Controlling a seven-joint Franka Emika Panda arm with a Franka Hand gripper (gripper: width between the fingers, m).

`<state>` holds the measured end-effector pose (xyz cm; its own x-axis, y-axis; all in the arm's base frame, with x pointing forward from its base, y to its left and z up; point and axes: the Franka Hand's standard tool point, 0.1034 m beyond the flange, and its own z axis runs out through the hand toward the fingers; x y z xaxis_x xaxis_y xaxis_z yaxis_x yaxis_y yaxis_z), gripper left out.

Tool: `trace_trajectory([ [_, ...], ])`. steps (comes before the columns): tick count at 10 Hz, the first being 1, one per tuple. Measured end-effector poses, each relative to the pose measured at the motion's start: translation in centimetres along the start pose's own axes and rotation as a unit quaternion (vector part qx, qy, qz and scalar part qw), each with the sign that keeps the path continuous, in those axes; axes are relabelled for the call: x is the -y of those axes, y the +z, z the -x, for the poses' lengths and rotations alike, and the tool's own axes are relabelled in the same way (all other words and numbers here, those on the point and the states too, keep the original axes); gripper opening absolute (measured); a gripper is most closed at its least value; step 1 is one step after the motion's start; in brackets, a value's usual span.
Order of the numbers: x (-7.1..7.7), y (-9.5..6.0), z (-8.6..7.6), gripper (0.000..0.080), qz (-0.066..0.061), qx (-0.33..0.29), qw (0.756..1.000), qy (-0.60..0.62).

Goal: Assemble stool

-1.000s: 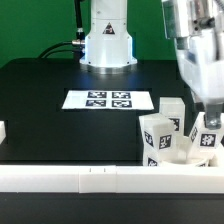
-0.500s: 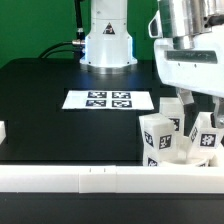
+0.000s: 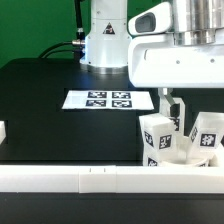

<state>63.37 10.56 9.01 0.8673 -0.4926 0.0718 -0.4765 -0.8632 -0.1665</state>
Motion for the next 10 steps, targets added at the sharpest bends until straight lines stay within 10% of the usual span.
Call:
trace_trajectory([
  [8,1.1,-1.1,0.1,0.0649,0.034,0.01,0.895,-0.445],
  [10,2.4,-0.9,1.1,0.0649,0.07,0.032,0.751,-0.656],
])
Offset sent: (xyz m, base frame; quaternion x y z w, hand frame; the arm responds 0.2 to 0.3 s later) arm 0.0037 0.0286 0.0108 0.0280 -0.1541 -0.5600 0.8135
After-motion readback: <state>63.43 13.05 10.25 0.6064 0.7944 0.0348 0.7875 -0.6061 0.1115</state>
